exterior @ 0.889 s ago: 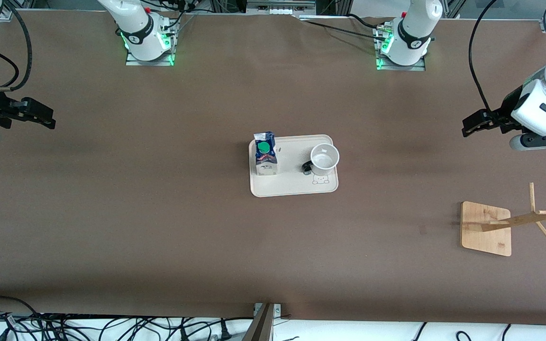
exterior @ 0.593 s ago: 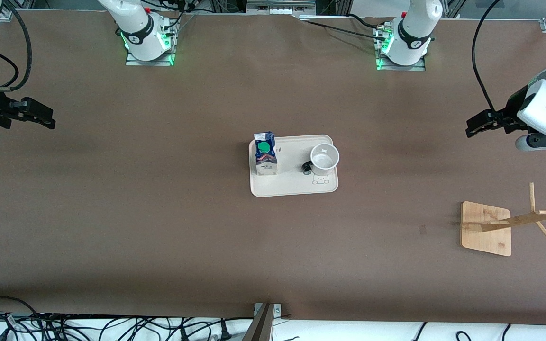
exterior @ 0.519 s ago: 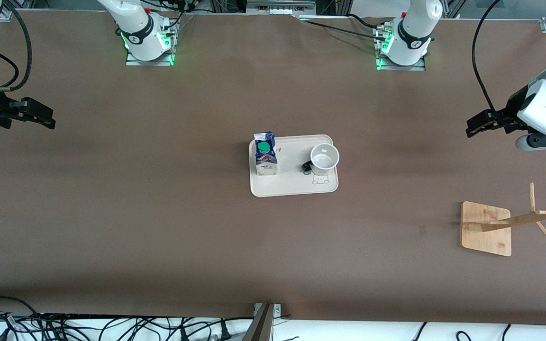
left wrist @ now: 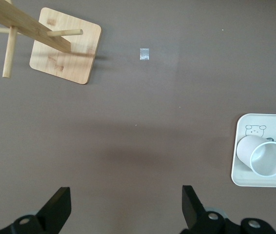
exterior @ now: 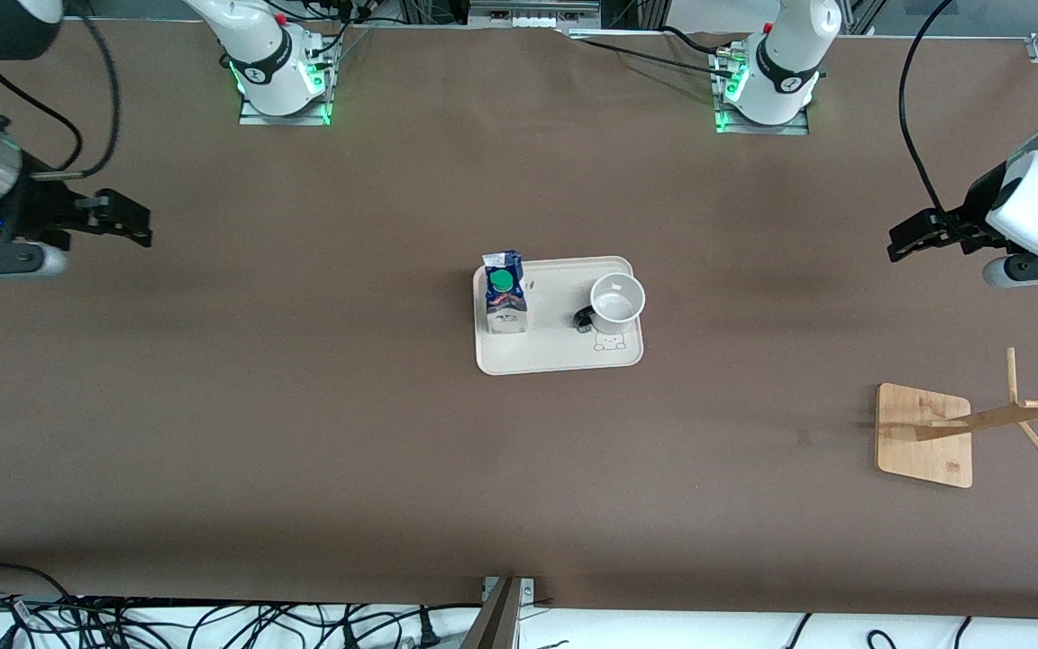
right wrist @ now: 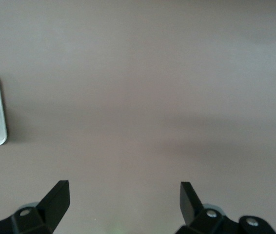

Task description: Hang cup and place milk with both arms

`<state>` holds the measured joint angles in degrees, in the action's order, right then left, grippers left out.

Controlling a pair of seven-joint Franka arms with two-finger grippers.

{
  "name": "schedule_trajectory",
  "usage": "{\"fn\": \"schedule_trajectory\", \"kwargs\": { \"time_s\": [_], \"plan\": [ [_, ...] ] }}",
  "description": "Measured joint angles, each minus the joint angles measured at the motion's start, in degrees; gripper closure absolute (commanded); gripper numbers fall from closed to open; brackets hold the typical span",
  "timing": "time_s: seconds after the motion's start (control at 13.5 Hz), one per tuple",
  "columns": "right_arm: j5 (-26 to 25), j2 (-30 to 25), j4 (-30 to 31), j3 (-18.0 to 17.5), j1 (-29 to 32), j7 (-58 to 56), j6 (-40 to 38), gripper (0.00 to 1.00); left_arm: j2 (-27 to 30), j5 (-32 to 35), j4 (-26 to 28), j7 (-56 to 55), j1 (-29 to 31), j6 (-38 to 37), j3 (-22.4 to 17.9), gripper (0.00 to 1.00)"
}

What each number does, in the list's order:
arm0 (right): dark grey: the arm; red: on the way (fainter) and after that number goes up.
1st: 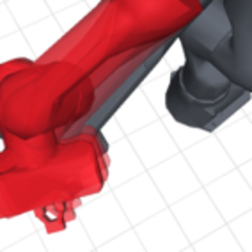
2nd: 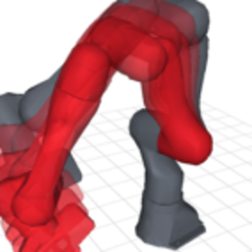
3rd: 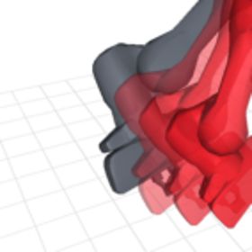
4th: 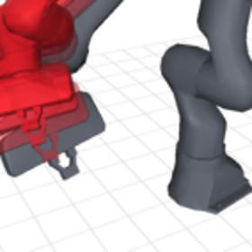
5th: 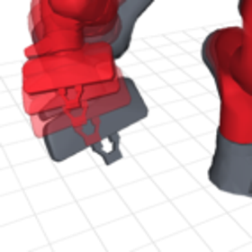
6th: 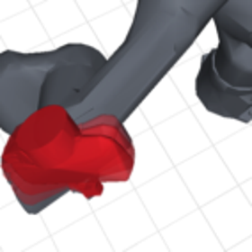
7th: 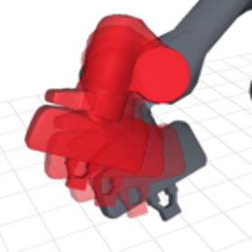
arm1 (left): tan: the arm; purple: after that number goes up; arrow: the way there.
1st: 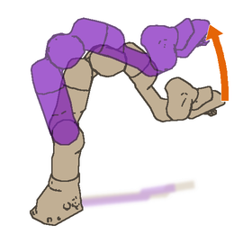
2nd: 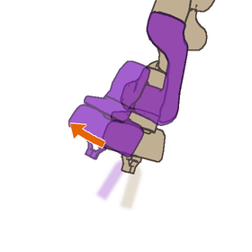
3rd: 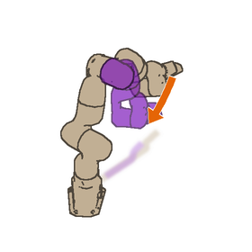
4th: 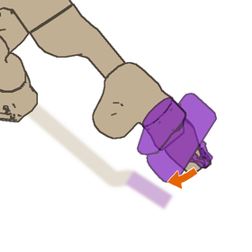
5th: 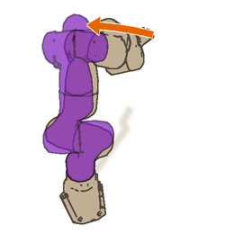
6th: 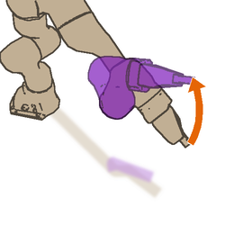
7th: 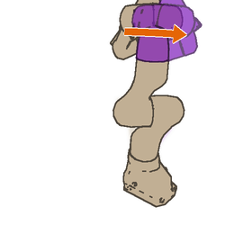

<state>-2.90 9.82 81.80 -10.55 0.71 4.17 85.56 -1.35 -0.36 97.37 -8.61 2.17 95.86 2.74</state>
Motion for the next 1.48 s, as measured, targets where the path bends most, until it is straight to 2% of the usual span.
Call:
{"fn": "schedule_trajectory", "kwargs": {
  "time_s": [0.3, 0.67, 1.19, 1.48],
  "plan": [
    [1.1, 3.7, 0.0, -0.3, -9.1, 13.5, 3.6, 0.0, 0.0, 0.0, -0.1, 0.1, 0.8, 0.0, 0.2, 0.0],
    [1.3, 7.8, 0.0, -0.3, -13.5, 17.1, 9.4, 0.0, 0.0, 0.0, -0.1, 0.1, 0.7, 0.0, 0.6, 0.0],
    [1.3, 12.8, -0.2, -0.2, -23.3, 35.3, 14.3, 0.0, 0.0, 0.0, -0.2, 0.1, 0.6, 0.0, 1.0, 0.0],
    [1.3, 16.1, -2.4, 3.7, -32.3, 44.1, 16.0, 0.0, 0.0, 0.0, -0.2, 0.1, 0.6, 0.0, 1.0, 0.0]
  ]
}}
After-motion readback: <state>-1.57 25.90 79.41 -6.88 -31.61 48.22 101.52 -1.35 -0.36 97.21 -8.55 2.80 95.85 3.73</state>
